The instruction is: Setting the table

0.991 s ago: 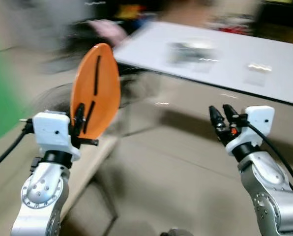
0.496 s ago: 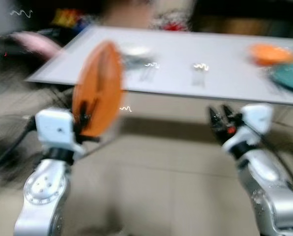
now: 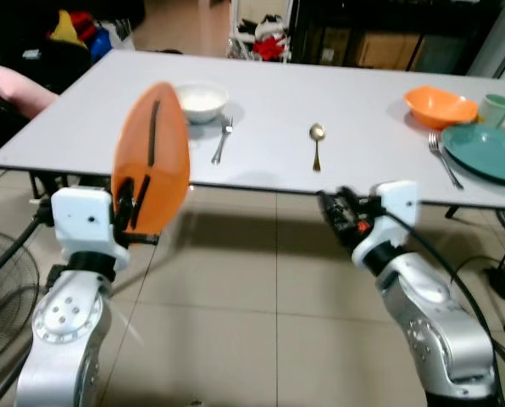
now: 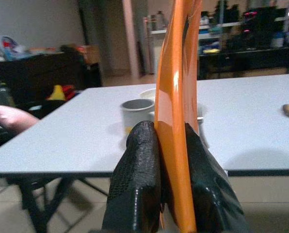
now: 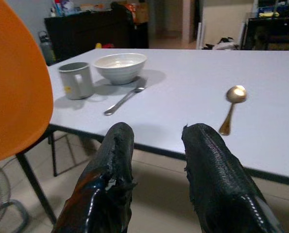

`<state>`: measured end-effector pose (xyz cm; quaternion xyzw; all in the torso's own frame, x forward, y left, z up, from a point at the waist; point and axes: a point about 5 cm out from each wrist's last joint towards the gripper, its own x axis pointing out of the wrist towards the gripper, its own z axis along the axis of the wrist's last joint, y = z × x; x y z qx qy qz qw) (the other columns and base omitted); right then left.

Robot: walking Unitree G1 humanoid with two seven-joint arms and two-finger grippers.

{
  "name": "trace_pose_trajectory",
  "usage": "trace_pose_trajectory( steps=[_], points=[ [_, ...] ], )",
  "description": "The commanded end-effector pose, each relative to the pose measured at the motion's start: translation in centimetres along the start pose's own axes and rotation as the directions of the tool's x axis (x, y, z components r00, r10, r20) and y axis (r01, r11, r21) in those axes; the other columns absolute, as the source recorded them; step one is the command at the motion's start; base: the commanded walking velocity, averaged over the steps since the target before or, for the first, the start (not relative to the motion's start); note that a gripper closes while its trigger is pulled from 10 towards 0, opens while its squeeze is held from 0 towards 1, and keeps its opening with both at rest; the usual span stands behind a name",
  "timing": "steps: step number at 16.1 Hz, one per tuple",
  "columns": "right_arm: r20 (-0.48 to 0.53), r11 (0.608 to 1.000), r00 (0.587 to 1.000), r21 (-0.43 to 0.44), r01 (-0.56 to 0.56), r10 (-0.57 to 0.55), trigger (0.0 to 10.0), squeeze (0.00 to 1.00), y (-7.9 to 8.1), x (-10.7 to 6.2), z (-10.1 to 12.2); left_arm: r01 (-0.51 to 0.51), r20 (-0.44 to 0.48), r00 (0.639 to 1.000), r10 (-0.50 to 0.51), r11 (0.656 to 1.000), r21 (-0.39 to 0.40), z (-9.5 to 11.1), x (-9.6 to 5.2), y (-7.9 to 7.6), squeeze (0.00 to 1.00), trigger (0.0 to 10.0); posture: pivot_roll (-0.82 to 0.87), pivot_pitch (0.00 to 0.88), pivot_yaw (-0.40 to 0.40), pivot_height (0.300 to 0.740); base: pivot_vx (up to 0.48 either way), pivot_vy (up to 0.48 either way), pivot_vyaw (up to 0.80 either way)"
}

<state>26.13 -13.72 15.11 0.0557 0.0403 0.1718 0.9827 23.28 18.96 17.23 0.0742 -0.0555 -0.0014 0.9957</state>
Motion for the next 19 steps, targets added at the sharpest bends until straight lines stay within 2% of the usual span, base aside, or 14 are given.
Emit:
trace_pose_trajectory(
  steps=[1, 2, 5, 16, 18, 19],
  points=[
    [-0.015, 1.000, 0.999, 0.003, 0.029, -0.029, 10.0, 0.00, -0.9, -0.4, 0.1, 0.082, 0.067, 0.994, -0.081, 0.996, -0.021, 1.3, 0.4, -1.5, 0.00, 10.0, -0.09, 0.000, 0.004, 0.740, 0.401, 0.000, 0.00],
    [-0.007, 0.999, 0.999, 0.012, 0.047, -0.047, 10.0, 0.00, -1.2, -0.4, 0.2, 0.113, 0.080, 0.991, -0.110, 0.993, -0.037, 1.4, 0.7, -2.0, 0.00, 10.0, -0.10, 0.000, 0.006, 0.740, 0.401, 0.000, -0.80],
    [0.004, 0.999, 0.999, 0.015, 0.051, -0.051, 10.0, 0.00, -1.5, -0.4, 0.4, 0.126, 0.102, 0.988, -0.117, 0.988, -0.093, 1.8, 1.2, -2.3, 0.00, 10.0, -0.10, 0.000, 0.010, 0.740, 0.400, 0.000, -0.73],
    [-0.001, 0.999, 1.000, 0.043, 0.030, -0.030, 10.0, 0.00, -1.5, -0.3, 0.5, 0.170, 0.111, 0.982, -0.153, 0.972, -0.160, 2.0, 1.6, -3.0, 0.00, 10.0, -0.11, 0.000, 0.020, 0.740, 0.397, 0.000, 0.00],
    [0.008, 0.997, 0.999, 0.066, 0.031, -0.032, 10.0, 0.00, -1.7, -0.2, 0.7, 0.189, 0.109, 0.980, -0.169, 0.958, -0.214, 1.9, 1.6, -3.4, 0.00, 10.0, -0.11, 0.000, 0.019, 0.740, 0.379, 0.000, 0.00],
    [0.017, 0.987, 0.999, 0.153, 0.046, -0.050, 10.0, 0.00, -2.1, 0.1, 1.0, 0.188, 0.102, 0.981, -0.164, 0.929, -0.319, 1.9, 1.8, -3.7, 0.00, 10.0, -0.10, 0.000, 0.019, 0.740, 0.000, 0.000, 0.00]
  ],
)
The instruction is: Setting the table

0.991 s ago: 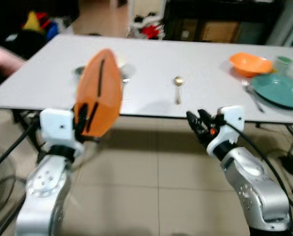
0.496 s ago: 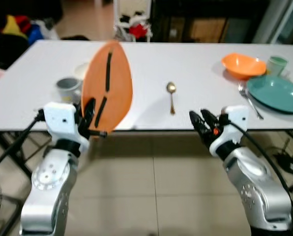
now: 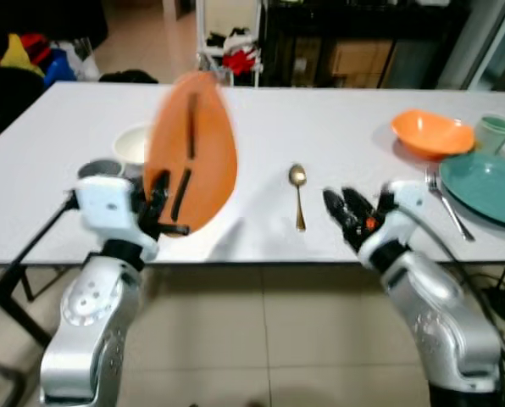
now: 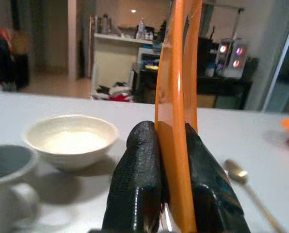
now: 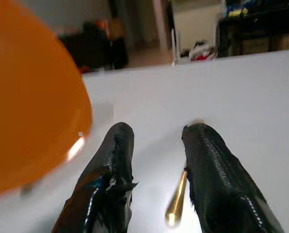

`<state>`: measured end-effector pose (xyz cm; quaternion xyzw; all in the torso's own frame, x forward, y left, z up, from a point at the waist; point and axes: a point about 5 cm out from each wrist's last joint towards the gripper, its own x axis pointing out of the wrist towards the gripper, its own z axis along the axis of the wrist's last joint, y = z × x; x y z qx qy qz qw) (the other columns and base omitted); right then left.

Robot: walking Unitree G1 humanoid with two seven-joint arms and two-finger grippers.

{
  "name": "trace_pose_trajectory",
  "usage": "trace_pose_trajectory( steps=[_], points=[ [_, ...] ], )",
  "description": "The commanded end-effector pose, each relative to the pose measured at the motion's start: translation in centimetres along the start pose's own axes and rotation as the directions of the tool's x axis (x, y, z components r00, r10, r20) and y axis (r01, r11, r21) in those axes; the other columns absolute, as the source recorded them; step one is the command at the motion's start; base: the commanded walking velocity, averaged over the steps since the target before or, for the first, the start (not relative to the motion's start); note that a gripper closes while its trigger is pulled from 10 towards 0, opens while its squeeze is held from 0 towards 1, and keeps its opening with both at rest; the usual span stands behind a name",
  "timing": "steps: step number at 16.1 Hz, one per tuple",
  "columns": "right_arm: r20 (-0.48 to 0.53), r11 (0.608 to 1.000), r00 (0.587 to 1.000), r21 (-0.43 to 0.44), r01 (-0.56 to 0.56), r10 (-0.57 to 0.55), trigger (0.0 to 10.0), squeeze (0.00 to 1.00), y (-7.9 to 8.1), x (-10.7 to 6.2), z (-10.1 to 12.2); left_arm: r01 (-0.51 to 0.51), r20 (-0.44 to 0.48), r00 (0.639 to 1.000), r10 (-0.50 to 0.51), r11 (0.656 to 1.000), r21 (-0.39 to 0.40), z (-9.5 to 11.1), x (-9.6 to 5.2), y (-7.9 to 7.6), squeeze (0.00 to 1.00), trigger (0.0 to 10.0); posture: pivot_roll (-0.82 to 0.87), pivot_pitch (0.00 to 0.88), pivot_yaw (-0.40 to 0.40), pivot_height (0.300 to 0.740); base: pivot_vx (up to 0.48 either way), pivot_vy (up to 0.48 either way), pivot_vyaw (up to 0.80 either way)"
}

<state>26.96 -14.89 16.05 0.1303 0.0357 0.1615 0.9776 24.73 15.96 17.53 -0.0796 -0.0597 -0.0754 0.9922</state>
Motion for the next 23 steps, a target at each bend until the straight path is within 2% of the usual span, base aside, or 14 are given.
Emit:
trace_pose_trajectory(
  steps=[1, 2, 5, 7, 8, 9, 10, 12, 13, 14, 15, 16, 19, 23],
  points=[
    [-0.012, 0.996, 0.999, 0.076, 0.042, -0.041, 10.0, 0.00, -1.4, 0.1, 0.2, 0.062, 0.036, 0.998, -0.059, 0.993, -0.096, 0.7, 0.7, -1.3, 0.00, 10.0, -0.10, 0.000, 0.019, 0.740, 0.000, 0.000, 0.00],
    [-0.020, 0.992, 0.999, 0.127, 0.028, -0.026, 10.0, 0.00, -1.8, 0.5, 0.3, 0.062, 0.032, 0.998, -0.058, 0.985, -0.162, 0.5, 0.9, -1.3, 0.00, 10.0, -0.10, 0.000, 0.021, 0.740, 0.000, 0.000, 0.00],
    [-0.035, 0.988, 0.999, 0.152, 0.021, -0.016, 10.0, 0.00, -2.7, 1.2, 0.4, 0.053, 0.006, 0.999, -0.054, 0.962, -0.266, -0.2, 1.6, -1.2, 0.00, 10.0, -0.09, 0.000, 0.019, 0.740, 0.000, 0.000, 0.00],
    [-0.039, 0.987, 0.999, 0.162, -0.014, 0.020, 10.0, 0.00, -3.0, 1.9, 1.1, 0.001, -0.083, 0.996, -0.039, 0.910, -0.416, -1.7, 3.0, -0.8, 0.00, 10.0, -0.09, 0.000, 0.017, 0.740, 0.000, 0.000, 0.00],
    [-0.042, 0.986, 0.998, 0.162, -0.038, 0.045, 10.0, 0.00, -2.9, 2.0, 1.4, -0.001, -0.084, 0.995, -0.045, 0.876, -0.483, -1.9, 3.4, -1.0, 0.00, 10.0, -0.09, 0.000, 0.017, 0.740, 0.000, 0.000, 0.00],
    [-0.054, 0.986, 0.993, 0.131, -0.102, 0.109, 10.0, 0.00, -2.7, 1.8, 1.6, -0.004, -0.100, 0.993, -0.064, 0.822, -0.570, -2.4, 4.3, -1.2, 0.00, 10.0, -0.09, 0.000, 0.016, 0.740, 0.000, 0.000, 0.00],
    [-0.065, 0.984, 0.987, 0.110, -0.142, 0.150, 10.0, 0.00, -2.6, 1.7, 1.7, -0.005, -0.119, 0.990, -0.082, 0.802, -0.597, -2.8, 4.8, -1.4, 0.00, 10.0, -0.09, 0.000, 0.018, 0.740, 0.000, 0.000, 0.00],
    [-0.091, 0.970, 0.966, -0.002, -0.244, 0.243, 10.0, 0.00, -2.5, 0.8, 2.3, -0.017, -0.170, 0.980, -0.107, 0.801, -0.599, -3.8, 5.9, -1.7, 0.00, 10.0, -0.10, 0.000, 0.028, 0.740, 0.000, 0.000, 0.00],
    [-0.111, 0.956, 0.954, -0.058, -0.287, 0.280, 10.0, 0.00, -2.6, 0.3, 2.6, -0.044, -0.209, 0.971, -0.111, 0.784, -0.620, -4.5, 6.5, -1.8, 0.00, 10.0, -0.11, 0.000, 0.036, 0.740, 0.000, 0.000, 0.00],
    [-0.159, 0.927, 0.930, -0.127, -0.353, 0.332, 10.0, 0.00, -2.6, -0.4, 3.0, -0.086, -0.263, 0.958, -0.113, 0.763, -0.641, -5.3, 7.2, -1.9, 0.00, 10.0, -0.13, 0.000, 0.045, 0.740, 0.000, 0.000, 0.00],
    [-0.185, 0.913, 0.917, -0.148, -0.381, 0.353, 10.0, 0.00, -2.6, -0.8, 3.1, -0.095, -0.273, 0.955, -0.111, 0.762, -0.641, -5.6, 7.5, -1.9, 0.00, 10.0, -0.13, 0.000, 0.047, 0.740, 0.000, 0.000, 0.00],
    [-0.243, 0.880, 0.886, -0.176, -0.441, 0.395, 10.0, 0.00, -2.5, -1.6, 3.1, -0.132, -0.298, 0.949, -0.098, 0.739, -0.661, -6.1, 8.2, -1.8, 0.00, 10.0, -0.13, 0.000, 0.050, 0.740, 0.000, 0.000, 0.00],
    [-0.309, 0.856, 0.860, -0.201, -0.477, 0.407, 10.0, 0.00, -2.7, -2.7, 3.1, -0.176, -0.333, 0.937, -0.107, 0.679, -0.713, -7.3, 9.4, -1.9, 0.00, 10.0, -0.15, 0.000, 0.058, 0.740, 0.000, 0.000, 0.00],
    [-0.329, 0.853, 0.855, -0.205, -0.480, 0.401, 10.0, 0.00, -2.8, -3.4, 2.9, -0.241, -0.380, 0.921, -0.079, 0.652, -0.719, -8.3, 9.7, -1.5, 0.00, 10.0, -0.16, 0.014, 0.069, 0.740, 0.000, 0.000, 0.00]
  ],
)
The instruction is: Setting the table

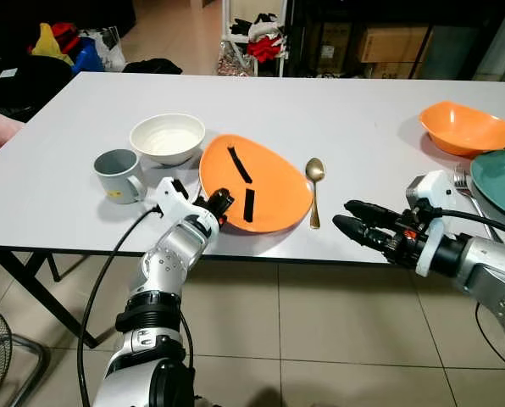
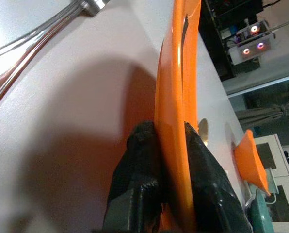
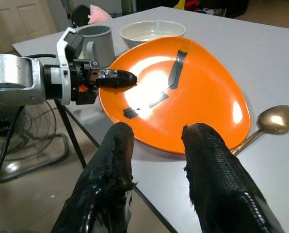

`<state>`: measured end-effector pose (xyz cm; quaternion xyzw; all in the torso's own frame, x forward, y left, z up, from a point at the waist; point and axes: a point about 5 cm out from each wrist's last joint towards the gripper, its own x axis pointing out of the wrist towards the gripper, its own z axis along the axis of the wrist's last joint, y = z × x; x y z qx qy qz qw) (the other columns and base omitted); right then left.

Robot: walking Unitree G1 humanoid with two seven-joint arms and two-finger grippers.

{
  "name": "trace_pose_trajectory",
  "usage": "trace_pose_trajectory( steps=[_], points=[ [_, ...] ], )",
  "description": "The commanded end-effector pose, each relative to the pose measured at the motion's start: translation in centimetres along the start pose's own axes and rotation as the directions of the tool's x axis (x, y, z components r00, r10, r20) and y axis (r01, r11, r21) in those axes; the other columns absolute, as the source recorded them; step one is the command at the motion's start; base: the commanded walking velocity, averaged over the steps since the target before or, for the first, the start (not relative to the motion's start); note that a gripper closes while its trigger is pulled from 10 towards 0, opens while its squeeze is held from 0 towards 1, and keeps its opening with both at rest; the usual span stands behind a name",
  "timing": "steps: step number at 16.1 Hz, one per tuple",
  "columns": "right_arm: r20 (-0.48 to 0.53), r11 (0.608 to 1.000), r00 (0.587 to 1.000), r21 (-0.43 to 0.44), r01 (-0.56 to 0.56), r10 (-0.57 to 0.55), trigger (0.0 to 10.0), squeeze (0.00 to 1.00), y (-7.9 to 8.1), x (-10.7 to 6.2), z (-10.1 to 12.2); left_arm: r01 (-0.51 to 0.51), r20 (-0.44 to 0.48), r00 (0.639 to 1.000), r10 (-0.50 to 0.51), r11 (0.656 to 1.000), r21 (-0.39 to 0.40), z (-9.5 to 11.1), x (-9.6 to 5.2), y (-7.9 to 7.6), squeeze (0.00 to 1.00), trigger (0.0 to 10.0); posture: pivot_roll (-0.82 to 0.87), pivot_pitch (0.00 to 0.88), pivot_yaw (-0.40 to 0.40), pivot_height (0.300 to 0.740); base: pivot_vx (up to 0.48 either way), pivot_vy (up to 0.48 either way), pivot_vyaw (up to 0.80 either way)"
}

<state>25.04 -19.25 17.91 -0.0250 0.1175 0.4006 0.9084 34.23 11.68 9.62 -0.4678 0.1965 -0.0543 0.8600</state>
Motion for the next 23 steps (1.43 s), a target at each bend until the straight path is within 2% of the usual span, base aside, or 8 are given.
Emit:
trace_pose_trajectory(
  steps=[1, 2, 3, 4, 9, 14, 19, 23],
  points=[
    [-0.004, 1.000, 1.000, -0.007, -0.008, 0.008, 10.0, 0.00, 0.2, -0.2, 0.2, 0.021, 0.025, 0.999, -0.021, 1.000, -0.003, 0.8, 0.3, -0.8, 0.00, 10.0, -0.17, 0.017, 0.069, 0.740, 0.000, 0.000, 0.00],
    [-0.008, 1.000, 1.000, -0.009, -0.012, 0.012, 10.0, 0.00, 0.3, -0.3, 0.2, 0.026, 0.014, 1.000, -0.025, 0.999, -0.021, 0.6, 0.5, -0.7, 0.11, 10.0, -0.17, 0.018, 0.070, 0.740, 0.000, 0.000, 0.00],
    [-0.011, 1.000, 1.000, -0.008, -0.010, 0.010, 10.0, 0.00, 0.4, -0.4, 0.1, 0.014, 0.009, 1.000, -0.014, 1.000, -0.020, 0.5, 0.6, -0.5, 0.48, 10.0, -0.17, 0.021, 0.071, 0.740, 0.000, 0.000, 0.00],
    [-0.011, 1.000, 1.000, -0.006, -0.009, 0.009, 10.0, 0.00, 0.4, -0.4, 0.1, 0.002, 0.005, 1.000, -0.002, 1.000, -0.026, 0.5, 0.7, -0.3, 1.00, 10.0, -0.17, 0.021, 0.070, 0.740, 0.000, 0.000, 0.00],
    [-0.012, 1.000, 1.000, -0.006, -0.007, 0.007, 10.0, 0.00, 0.4, -0.3, 0.1, -0.033, -0.003, 0.999, 0.033, 0.999, -0.015, 0.5, 0.8, 0.5, 1.00, 10.0, -0.16, 0.022, 0.066, 0.740, 0.000, 0.000, 0.00],
    [-0.015, 1.000, 1.000, -0.007, -0.013, 0.013, 10.0, 0.00, 0.5, -0.2, 0.1, -0.093, -0.001, 0.996, 0.093, 0.996, 0.002, 0.8, 0.6, 2.1, 1.00, 10.0, -0.16, 0.021, 0.064, 0.740, 0.000, 0.000, 0.00],
    [-0.019, 1.000, 1.000, -0.009, -0.018, 0.018, 10.0, 0.00, 0.4, -0.1, -0.1, -0.113, 0.008, 0.994, 0.113, 0.993, 0.037, 1.3, 0.1, 2.9, 1.00, 10.0, -0.15, 0.012, 0.059, 0.740, 0.000, 0.000, 0.00],
    [-0.018, 1.000, 1.000, -0.011, -0.020, 0.020, 10.0, 0.00, 0.3, 0.2, -0.1, -0.150, 0.021, 0.989, 0.149, 0.987, 0.054, 1.6, -1.1, 4.4, 1.00, 10.0, -0.14, 0.000, 0.056, 0.740, 0.000, 0.000, 0.00]
  ],
)
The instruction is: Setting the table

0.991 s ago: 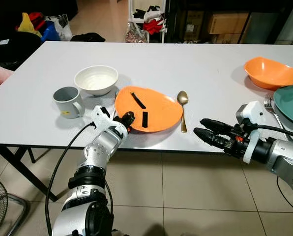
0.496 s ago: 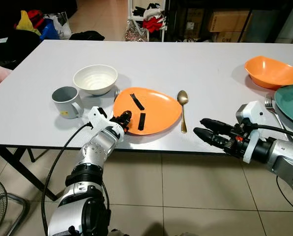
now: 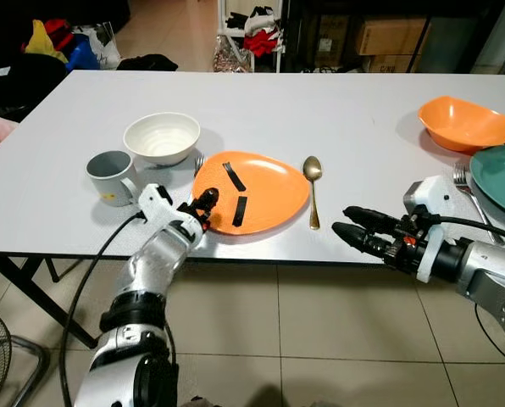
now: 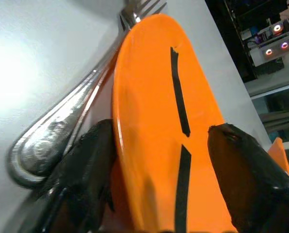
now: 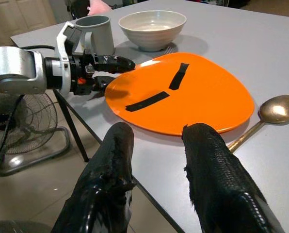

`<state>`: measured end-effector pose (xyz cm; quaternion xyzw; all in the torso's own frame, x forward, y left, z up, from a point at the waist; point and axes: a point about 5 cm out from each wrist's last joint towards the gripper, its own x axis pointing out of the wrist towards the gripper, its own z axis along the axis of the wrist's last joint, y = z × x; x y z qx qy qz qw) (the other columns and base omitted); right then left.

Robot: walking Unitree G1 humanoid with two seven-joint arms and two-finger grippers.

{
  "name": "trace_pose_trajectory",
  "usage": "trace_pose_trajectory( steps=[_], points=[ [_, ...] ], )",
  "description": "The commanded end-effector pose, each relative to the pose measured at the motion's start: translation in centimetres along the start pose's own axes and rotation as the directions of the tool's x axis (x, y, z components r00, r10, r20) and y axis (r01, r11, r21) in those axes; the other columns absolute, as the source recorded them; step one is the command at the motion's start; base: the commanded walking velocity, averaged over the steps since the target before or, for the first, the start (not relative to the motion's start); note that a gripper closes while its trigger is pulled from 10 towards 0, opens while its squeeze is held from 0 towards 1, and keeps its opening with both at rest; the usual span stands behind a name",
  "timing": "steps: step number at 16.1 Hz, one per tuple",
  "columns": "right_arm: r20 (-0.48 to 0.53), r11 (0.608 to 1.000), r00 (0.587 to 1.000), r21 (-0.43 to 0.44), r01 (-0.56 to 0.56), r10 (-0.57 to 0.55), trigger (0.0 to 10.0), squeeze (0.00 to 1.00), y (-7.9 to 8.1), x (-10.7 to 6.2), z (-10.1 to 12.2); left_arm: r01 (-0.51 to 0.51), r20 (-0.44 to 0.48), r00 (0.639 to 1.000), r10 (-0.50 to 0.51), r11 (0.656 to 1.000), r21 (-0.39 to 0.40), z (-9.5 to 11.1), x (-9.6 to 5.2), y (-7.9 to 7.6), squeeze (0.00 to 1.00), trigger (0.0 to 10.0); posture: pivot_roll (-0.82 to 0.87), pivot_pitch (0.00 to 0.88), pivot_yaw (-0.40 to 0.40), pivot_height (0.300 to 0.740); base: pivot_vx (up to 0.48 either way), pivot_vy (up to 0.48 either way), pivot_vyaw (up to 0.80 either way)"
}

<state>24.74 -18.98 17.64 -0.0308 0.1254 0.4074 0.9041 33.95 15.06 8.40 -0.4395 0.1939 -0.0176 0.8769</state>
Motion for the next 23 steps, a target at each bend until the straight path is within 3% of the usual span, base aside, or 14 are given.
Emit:
trace_pose_trajectory(
  steps=[1, 3, 7, 8, 9, 10, 13, 14, 15, 17, 19, 20, 21, 23],
  points=[
    [0.006, 1.000, 1.000, -0.005, 0.005, -0.005, 10.0, 0.00, -0.2, 0.2, 0.2, -0.081, -0.007, 0.997, 0.081, 0.996, 0.027, 0.1, -1.0, 2.0, 1.00, 10.0, -0.13, 0.000, 0.054, 0.740, 0.000, 0.000, 0.00],
    [0.011, 1.000, 1.000, -0.001, 0.021, -0.021, 10.0, 0.00, -0.4, 0.2, 0.1, -0.075, 0.006, 0.997, 0.074, 0.996, 0.045, 0.3, -1.6, 2.1, 1.00, 10.0, -0.13, 0.000, 0.053, 0.740, 0.000, 0.000, 0.00],
    [0.015, 0.998, 0.998, 0.019, 0.054, -0.054, 10.0, 0.00, -0.5, 0.0, -0.2, -0.029, 0.014, 1.000, 0.028, 0.997, 0.078, 0.0, -4.3, 2.0, 1.00, 10.0, -0.12, 0.000, 0.045, 0.740, 0.000, 0.000, 0.00],
    [0.018, 0.998, 0.998, 0.022, 0.059, -0.059, 10.0, 0.00, -0.6, -0.1, -0.2, -0.011, 0.011, 1.000, 0.010, 0.996, 0.087, -0.2, -4.6, 1.8, 0.65, 10.0, -0.11, 0.000, 0.041, 0.740, 0.000, 0.000, 0.00],
    [0.023, 0.998, 0.998, 0.026, 0.065, -0.066, 10.0, 0.00, -0.7, -0.1, -0.2, 0.024, 0.006, 1.000, -0.024, 0.995, 0.097, -0.3, -4.9, 1.3, 0.13, 10.0, -0.11, 0.000, 0.040, 0.740, 0.000, 0.000, 0.00],
    [0.027, 0.997, 0.997, 0.028, 0.070, -0.071, 10.0, 0.00, -0.9, -0.1, -0.1, 0.075, 0.001, 0.997, -0.075, 0.992, 0.100, -0.5, -5.2, 0.7, 0.00, 10.0, -0.11, 0.000, 0.037, 0.740, 0.000, 0.000, 0.00],
    [0.056, 0.994, 0.993, 0.031, 0.105, -0.107, 10.0, 0.00, -1.2, 0.0, 0.3, 0.190, 0.003, 0.981, -0.195, 0.960, 0.208, -0.5, -6.3, -1.4, 0.00, 10.0, -0.11, 0.000, 0.040, 0.740, 0.000, 0.000, 0.00],
    [0.058, 0.976, 0.975, 0.034, 0.214, -0.215, 10.0, 0.00, -2.2, 0.2, 0.3, 0.189, 0.026, 0.977, -0.210, 0.921, 0.341, -0.1, -7.0, -2.3, 0.00, 10.0, -0.11, 0.000, 0.044, 0.740, 0.000, 0.000, 0.00],
    [0.054, 0.943, 0.942, 0.038, 0.330, -0.331, 10.0, 0.00, -3.2, 0.3, 0.2, 0.167, 0.048, 0.977, -0.206, 0.892, 0.420, 0.3, -7.5, -2.7, 0.00, 10.0, -0.11, 0.000, 0.048, 0.740, 0.000, 0.000, 0.00],
    [0.011, 0.818, 0.822, 0.109, 0.565, -0.569, 10.0, 0.00, -5.2, 0.7, -0.5, 0.074, 0.159, 0.962, -0.221, 0.773, 0.630, 1.6, -8.7, -3.7, 0.00, 10.0, -0.12, 0.000, 0.063, 0.740, 0.000, 0.000, 0.00],
    [-0.033, 0.796, 0.802, 0.101, 0.596, -0.597, 10.0, 0.00, -5.5, 1.7, -1.2, -0.072, 0.250, 0.949, -0.192, 0.642, 0.764, 2.5, -9.6, -3.7, 0.00, 10.0, -0.12, 0.000, 0.067, 0.740, 0.000, 0.000, 0.00],
    [-0.020, 0.820, 0.826, 0.111, 0.562, -0.563, 10.0, 0.00, -5.2, 2.7, -1.2, -0.138, 0.266, 0.945, -0.192, 0.501, 0.854, 2.4, -10.1, -3.4, 0.00, 10.0, -0.12, 0.000, 0.062, 0.740, 0.000, 0.000, 0.00],
    [-0.019, 0.829, 0.837, 0.125, 0.545, -0.548, 10.0, 0.00, -5.0, 3.1, -1.2, -0.147, 0.267, 0.942, -0.204, 0.462, 0.875, 2.3, -10.3, -3.4, 0.00, 10.0, -0.12, 0.000, 0.061, 0.740, 0.000, 0.000, 0.00],
    [-0.059, 0.862, 0.866, 0.087, 0.500, -0.496, 10.0, 0.00, -4.6, 4.8, -1.7, -0.158, 0.274, 0.946, -0.175, 0.487, 0.859, 1.9, -11.1, -2.8, 0.00, 10.0, -0.12, 0.000, 0.051, 0.740, 0.000, 0.000, 0.00]
  ],
)
